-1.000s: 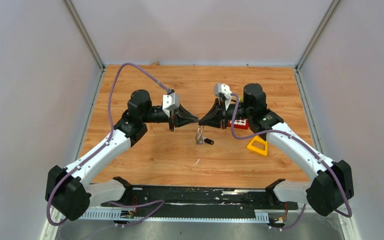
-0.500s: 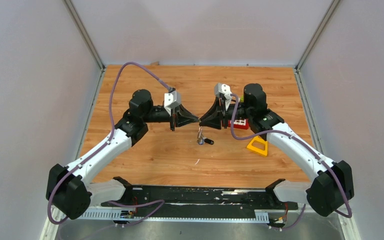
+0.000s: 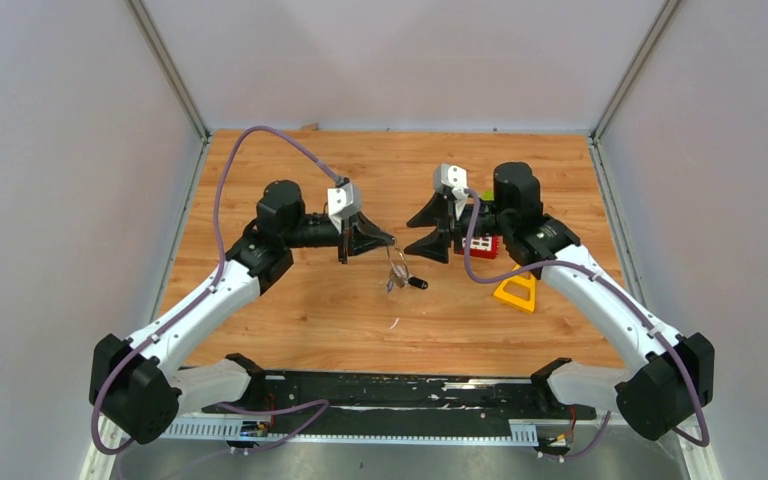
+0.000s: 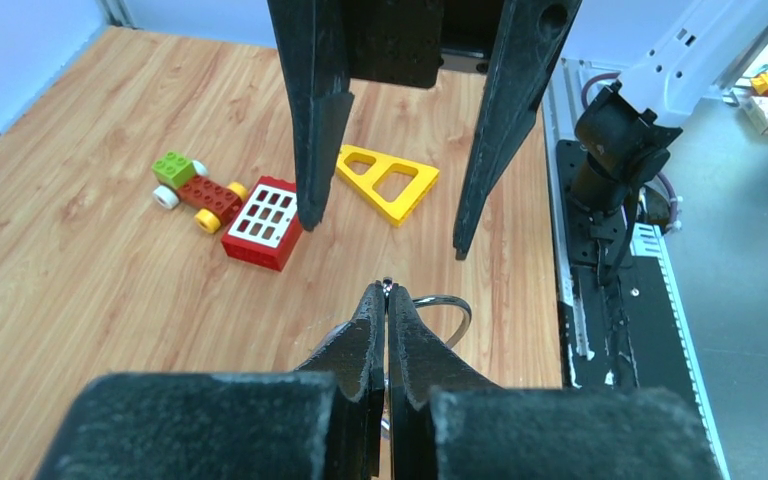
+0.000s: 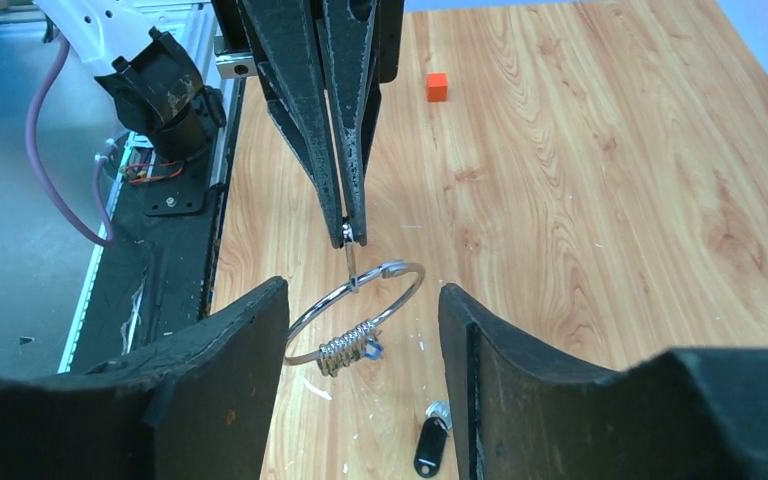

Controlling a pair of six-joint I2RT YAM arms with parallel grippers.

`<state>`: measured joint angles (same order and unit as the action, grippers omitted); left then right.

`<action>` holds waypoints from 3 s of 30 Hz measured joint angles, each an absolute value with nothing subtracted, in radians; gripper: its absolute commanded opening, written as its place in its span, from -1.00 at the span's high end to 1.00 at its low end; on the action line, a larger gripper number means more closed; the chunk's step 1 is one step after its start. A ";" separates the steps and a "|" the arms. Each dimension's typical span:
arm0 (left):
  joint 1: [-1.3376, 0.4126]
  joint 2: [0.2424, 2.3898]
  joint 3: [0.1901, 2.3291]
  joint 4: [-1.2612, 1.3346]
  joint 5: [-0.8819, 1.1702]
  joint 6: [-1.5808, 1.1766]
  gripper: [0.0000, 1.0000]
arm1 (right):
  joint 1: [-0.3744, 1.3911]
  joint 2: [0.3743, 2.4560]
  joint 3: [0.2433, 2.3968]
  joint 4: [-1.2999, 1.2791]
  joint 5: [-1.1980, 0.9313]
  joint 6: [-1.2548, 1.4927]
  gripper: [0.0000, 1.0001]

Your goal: Put the keys on the keyring

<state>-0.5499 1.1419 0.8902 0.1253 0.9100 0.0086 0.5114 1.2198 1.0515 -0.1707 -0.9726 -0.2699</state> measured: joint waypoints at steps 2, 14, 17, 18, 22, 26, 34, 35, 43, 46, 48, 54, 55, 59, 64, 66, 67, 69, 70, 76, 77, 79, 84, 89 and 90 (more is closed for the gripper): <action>-0.550 1.140 0.890 0.112 0.911 0.023 1.00 | 0.509 1.216 1.064 -0.191 -0.967 -0.284 -0.15; -0.543 1.132 0.954 -0.118 0.960 0.241 1.00 | 0.492 1.185 1.104 -0.330 -0.871 -0.381 -0.15; -0.542 1.123 0.978 -0.190 0.968 0.307 1.00 | 0.482 1.184 1.077 -0.364 -0.845 -0.417 -0.15; -0.542 1.119 0.984 -0.212 0.968 0.327 1.00 | 0.480 1.187 1.065 -0.381 -0.836 -0.432 -0.14; -0.542 1.104 1.000 -0.279 0.967 0.386 1.00 | 0.478 1.233 1.044 -0.448 -0.809 -0.488 -0.13; -0.542 1.092 1.002 -0.310 0.961 0.404 1.00 | 0.476 1.303 1.044 -0.486 -0.789 -0.529 -0.12; -0.542 1.088 1.002 -0.350 0.933 0.415 1.00 | 0.476 1.382 1.043 -0.496 -0.776 -0.560 -0.08; -0.542 1.087 1.002 -0.357 0.930 0.418 1.00 | 0.476 1.400 1.044 -0.496 -0.772 -0.564 -0.07; -0.535 1.053 1.006 -0.461 0.888 0.474 1.00 | 0.476 1.619 1.088 -0.528 -0.732 -0.596 0.02; -0.532 1.041 1.010 -0.513 0.876 0.503 1.00 | 0.476 1.682 1.137 -0.571 -0.732 -0.649 0.02; -0.529 1.032 1.010 -0.549 0.871 0.522 1.00 | 0.476 1.725 1.185 -0.612 -0.737 -0.710 0.03; -0.524 1.007 1.010 -0.614 0.854 0.549 1.00 | 0.476 1.847 1.301 -0.729 -0.750 -0.926 0.05; -0.522 1.005 1.010 -0.619 0.854 0.550 1.00 | 0.476 1.862 1.307 -0.744 -0.750 -0.954 0.05; -0.522 0.996 1.010 -0.626 0.848 0.557 1.00 | 0.476 1.906 1.311 -0.778 -0.742 -1.032 0.09; -0.522 0.984 1.009 -0.625 0.837 0.557 1.00 | 0.484 1.919 1.311 -0.788 -0.729 -1.090 0.13; -0.521 0.981 1.009 -0.625 0.834 0.557 1.00 | 0.492 1.921 1.311 -0.787 -0.722 -1.102 0.14; -0.521 0.979 1.009 -0.625 0.832 0.557 1.00 | 0.498 1.922 1.311 -0.785 -0.716 -1.105 0.15; -0.521 0.977 1.009 -0.625 0.831 0.557 1.00 | 0.512 1.926 1.311 -0.778 -0.702 -1.110 0.16; -0.521 0.976 1.009 -0.625 0.831 0.557 1.00 | 0.517 1.929 1.311 -0.775 -0.696 -1.111 0.17; -0.521 0.976 1.009 -0.625 0.830 0.557 1.00 | 0.542 1.936 1.311 -0.753 -0.662 -1.113 0.26; -0.521 0.976 1.009 -0.625 0.830 0.557 1.00 | 0.544 1.938 1.311 -0.749 -0.657 -1.113 0.28; -0.521 0.976 1.009 -0.625 0.829 0.557 1.00 | 0.550 1.944 1.312 -0.741 -0.646 -1.113 0.31; -0.521 0.976 1.009 -0.625 0.829 0.557 1.00 | 0.560 1.950 1.312 -0.738 -0.626 -1.115 0.46; -0.521 0.976 1.009 -0.625 0.829 0.557 1.00 | 0.562 1.955 1.312 -0.736 -0.618 -1.120 0.56; -0.521 0.976 1.009 -0.625 0.829 0.557 1.00 | 0.562 1.955 1.312 -0.736 -0.618 -1.121 0.58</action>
